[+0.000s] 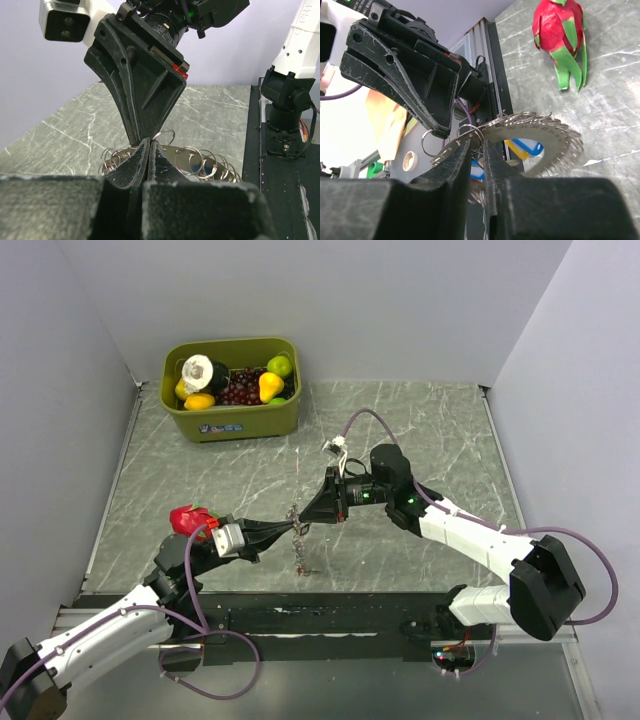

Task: Put the keys on the keyring

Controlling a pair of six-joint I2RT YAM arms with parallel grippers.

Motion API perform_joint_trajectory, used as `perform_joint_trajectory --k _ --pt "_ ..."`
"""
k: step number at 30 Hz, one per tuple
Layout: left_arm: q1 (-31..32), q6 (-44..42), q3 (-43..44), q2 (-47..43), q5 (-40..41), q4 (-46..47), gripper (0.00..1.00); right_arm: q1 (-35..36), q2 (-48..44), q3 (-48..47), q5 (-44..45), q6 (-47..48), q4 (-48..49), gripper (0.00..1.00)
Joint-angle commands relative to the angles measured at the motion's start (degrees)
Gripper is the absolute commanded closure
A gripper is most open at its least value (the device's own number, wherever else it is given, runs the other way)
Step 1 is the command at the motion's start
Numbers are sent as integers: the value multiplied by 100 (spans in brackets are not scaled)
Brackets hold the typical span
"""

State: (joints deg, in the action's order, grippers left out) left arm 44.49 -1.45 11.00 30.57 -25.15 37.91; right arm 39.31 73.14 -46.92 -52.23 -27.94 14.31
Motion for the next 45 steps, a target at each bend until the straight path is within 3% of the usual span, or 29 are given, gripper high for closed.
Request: perform_joint_trajectory --k 1,5,9,19,21,28,30,31,34,39,40,41,45 --pt "7 -74 288 -77 89 384 99 -37 16 -239 -288 -53 345 80" --pt "16 -66 271 -77 98 384 99 -37 7 -239 -288 -123 432 85" --pt "7 -39 262 -103 89 313 99 -37 -28 -204 -244 -159 468 100" --pt "25 -57 402 -244 212 -257 97 -37 -467 -151 335 298 143 100" --pt "25 -48 472 -262 282 -406 91 -37 -661 -134 589 421 47 100" --pt "16 -22 552 -306 397 -618 48 -37 -828 -186 837 676 -147 100" --pt "25 -48 552 -306 361 -609 55 -37 -776 -186 820 694 -112 100" --pt "16 -48 500 -297 405 -566 73 -29 -758 -178 793 703 -112 100" --pt "16 -39 429 -262 423 -434 96 -29 -740 -99 784 642 -68 100" --pt "25 -13 376 -253 467 -346 99 -55 -872 -11 863 659 -200 100" --pt "16 -22 376 -270 493 -328 99 -38 -898 7 863 650 -244 96" --pt "25 -22 359 -305 511 -328 99 -46 -907 42 872 641 -261 84" --pt "25 -83 367 -367 572 -337 99 -37 -960 147 889 536 -323 63"
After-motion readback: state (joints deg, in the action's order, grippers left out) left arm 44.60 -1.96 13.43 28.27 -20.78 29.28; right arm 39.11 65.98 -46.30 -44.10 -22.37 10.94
